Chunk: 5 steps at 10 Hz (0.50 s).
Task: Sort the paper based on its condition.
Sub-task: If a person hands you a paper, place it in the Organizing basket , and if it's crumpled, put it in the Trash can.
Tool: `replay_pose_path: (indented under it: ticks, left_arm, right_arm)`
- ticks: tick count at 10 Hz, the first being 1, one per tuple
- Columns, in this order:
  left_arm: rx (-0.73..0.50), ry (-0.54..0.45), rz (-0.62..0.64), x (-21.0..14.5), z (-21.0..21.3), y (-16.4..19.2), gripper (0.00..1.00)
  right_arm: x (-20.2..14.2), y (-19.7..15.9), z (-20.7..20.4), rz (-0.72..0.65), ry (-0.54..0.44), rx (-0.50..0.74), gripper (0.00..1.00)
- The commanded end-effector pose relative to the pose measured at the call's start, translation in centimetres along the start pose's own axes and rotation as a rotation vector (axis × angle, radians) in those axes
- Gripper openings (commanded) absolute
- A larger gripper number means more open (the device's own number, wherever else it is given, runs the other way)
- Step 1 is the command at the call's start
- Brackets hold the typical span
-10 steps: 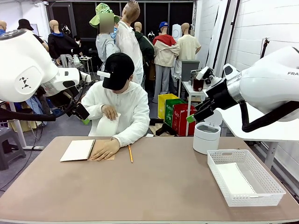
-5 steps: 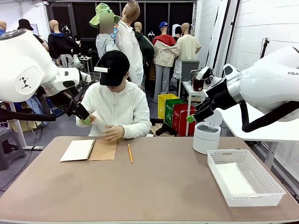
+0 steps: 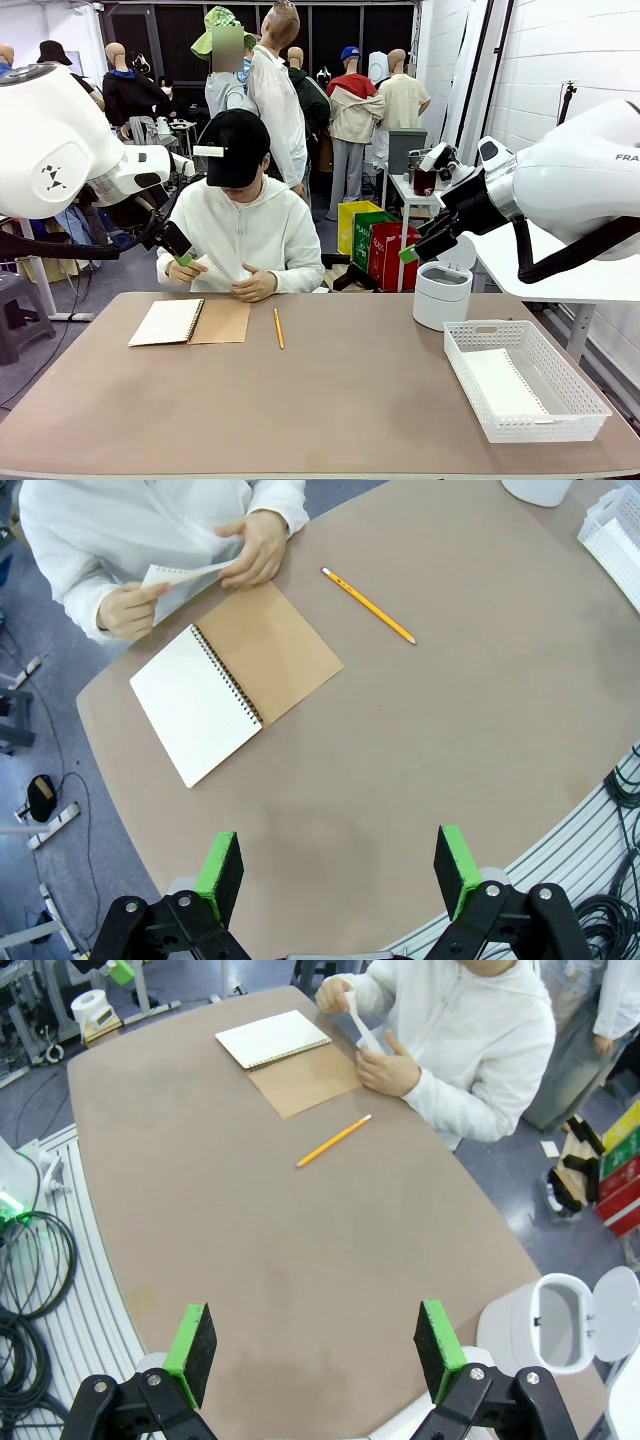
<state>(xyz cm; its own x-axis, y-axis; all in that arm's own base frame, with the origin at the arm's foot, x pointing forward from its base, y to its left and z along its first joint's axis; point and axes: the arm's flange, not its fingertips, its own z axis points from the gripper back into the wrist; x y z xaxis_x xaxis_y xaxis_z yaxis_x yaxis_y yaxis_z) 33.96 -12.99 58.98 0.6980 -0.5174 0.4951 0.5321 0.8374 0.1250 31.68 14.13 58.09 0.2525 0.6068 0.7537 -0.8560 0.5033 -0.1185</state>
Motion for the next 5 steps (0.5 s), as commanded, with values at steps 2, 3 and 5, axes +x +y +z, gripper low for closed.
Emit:
replay_pose_path:
  ticks: [2, 3, 5]
  left_arm:
    - [-0.001, -0.002, -0.002, -0.04, 0.05, 0.13, 1.00]
    - [-0.001, -0.002, -0.002, -0.04, 0.05, 0.13, 1.00]
    - [-0.001, -0.002, -0.002, -0.04, 0.05, 0.13, 1.00]
  right_arm:
    - [-0.03, -0.02, 0.00, 0.000, 0.002, -0.004, 1.00]
    - [-0.03, -0.02, 0.00, 0.000, 0.002, -0.004, 1.00]
    - [-0.03, -0.02, 0.00, 0.000, 0.002, -0.004, 1.00]
